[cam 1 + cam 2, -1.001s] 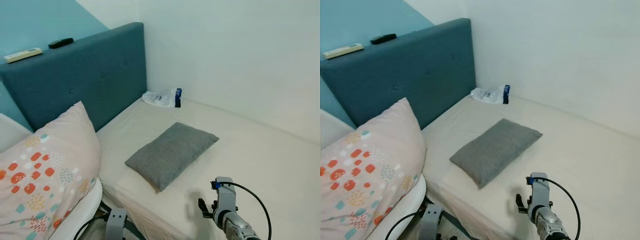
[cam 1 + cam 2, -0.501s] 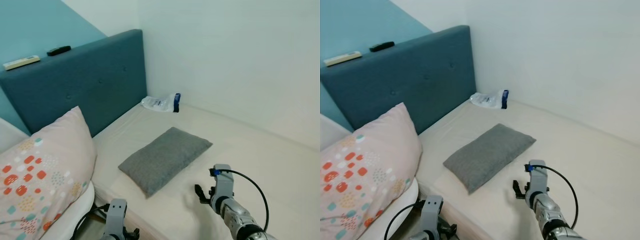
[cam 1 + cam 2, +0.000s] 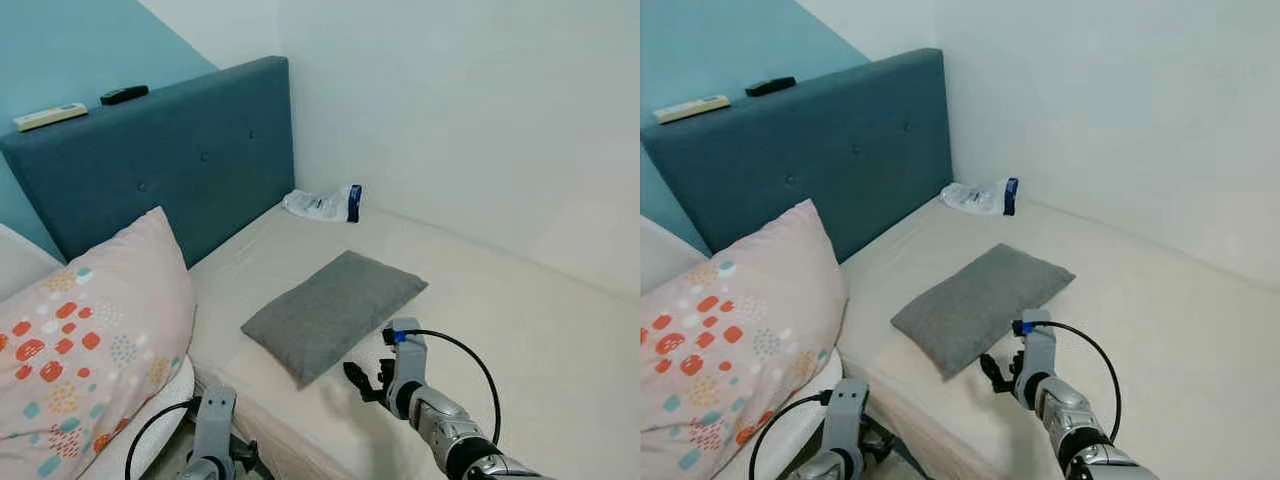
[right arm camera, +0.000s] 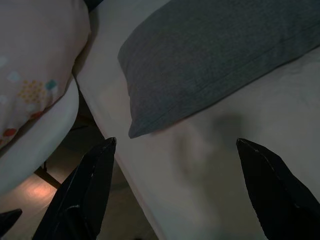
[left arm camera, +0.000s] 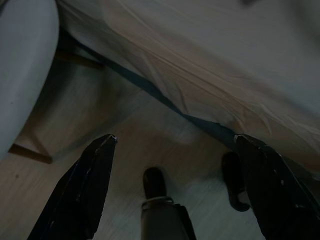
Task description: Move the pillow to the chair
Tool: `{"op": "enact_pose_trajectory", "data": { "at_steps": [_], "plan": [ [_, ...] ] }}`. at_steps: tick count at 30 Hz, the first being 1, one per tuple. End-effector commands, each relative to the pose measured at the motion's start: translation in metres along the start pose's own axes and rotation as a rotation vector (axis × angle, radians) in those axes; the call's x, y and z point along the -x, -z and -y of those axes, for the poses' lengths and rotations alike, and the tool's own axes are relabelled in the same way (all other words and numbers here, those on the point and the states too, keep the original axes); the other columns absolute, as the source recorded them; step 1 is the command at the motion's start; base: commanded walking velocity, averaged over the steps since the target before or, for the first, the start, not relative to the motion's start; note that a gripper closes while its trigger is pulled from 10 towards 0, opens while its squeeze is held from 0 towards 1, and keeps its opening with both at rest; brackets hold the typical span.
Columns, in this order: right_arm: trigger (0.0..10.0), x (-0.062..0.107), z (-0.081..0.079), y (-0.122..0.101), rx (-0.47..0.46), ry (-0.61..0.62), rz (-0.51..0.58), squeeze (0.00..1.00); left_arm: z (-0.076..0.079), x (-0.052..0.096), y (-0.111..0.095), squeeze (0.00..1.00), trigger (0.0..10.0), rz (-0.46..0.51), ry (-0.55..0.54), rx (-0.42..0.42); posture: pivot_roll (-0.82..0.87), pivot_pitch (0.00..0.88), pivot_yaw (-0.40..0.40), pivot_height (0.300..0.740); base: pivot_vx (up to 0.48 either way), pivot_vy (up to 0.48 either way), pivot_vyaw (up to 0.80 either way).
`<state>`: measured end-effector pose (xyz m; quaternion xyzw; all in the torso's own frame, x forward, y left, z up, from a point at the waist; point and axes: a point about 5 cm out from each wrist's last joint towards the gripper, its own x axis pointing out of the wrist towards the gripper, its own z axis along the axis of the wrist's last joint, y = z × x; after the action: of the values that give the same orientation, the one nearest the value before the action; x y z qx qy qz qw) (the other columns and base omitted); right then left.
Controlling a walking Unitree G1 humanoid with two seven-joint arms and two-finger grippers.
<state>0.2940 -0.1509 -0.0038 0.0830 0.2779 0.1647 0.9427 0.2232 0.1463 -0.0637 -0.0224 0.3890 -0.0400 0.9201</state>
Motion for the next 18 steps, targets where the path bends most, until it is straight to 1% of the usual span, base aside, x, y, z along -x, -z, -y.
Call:
{"op": "enact_pose_trajectory", "data": {
  "at_steps": [1, 3, 6, 7, 8, 10, 18],
  "plan": [
    [10.0, 0.000, 0.000, -0.001, 0.016, 0.007, 0.013, 0.00, -0.004, 0.001, 0.002, 0.00, 10.0, -0.016, -0.012, -0.021, -0.08, 0.000, 0.004, 0.740, 0.000, 0.000, 0.00],
    [10.0, 0.004, 0.005, 0.006, 0.009, 0.039, -0.011, 0.00, -0.003, 0.001, 0.004, 0.00, 10.0, -0.023, -0.010, -0.020, -0.07, 0.000, 0.004, 0.740, 0.000, 0.000, 0.00],
    [10.0, 0.005, 0.007, 0.010, 0.003, 0.045, -0.021, 0.00, -0.002, 0.001, 0.005, 0.00, 10.0, -0.026, -0.010, -0.021, -0.08, 0.000, 0.005, 0.740, 0.000, 0.000, 0.00],
    [10.0, 0.007, 0.009, 0.015, 0.001, 0.056, -0.040, 0.00, -0.001, 0.001, 0.007, 0.00, 10.0, -0.035, -0.001, -0.037, -0.07, 0.000, 0.005, 0.740, 0.000, 0.000, 0.00],
    [10.0, 0.007, 0.009, 0.015, 0.001, 0.056, -0.040, 0.00, -0.001, 0.001, 0.007, 0.00, 10.0, -0.035, -0.001, -0.037, -0.07, 0.000, 0.005, 0.740, 0.000, 0.000, 0.00],
    [10.0, 0.009, 0.011, 0.020, -0.009, 0.059, -0.049, 0.00, 0.001, 0.001, 0.008, 0.00, 10.0, -0.040, 0.001, -0.048, -0.08, 0.000, 0.007, 0.740, 0.000, 0.480, 0.00],
    [10.0, 0.011, 0.012, 0.023, -0.016, 0.064, -0.053, 0.00, 0.003, 0.001, 0.008, 0.00, 10.0, -0.039, 0.008, -0.057, -0.08, 0.000, 0.011, 0.740, 0.000, 0.465, 0.00]
  ]
}}
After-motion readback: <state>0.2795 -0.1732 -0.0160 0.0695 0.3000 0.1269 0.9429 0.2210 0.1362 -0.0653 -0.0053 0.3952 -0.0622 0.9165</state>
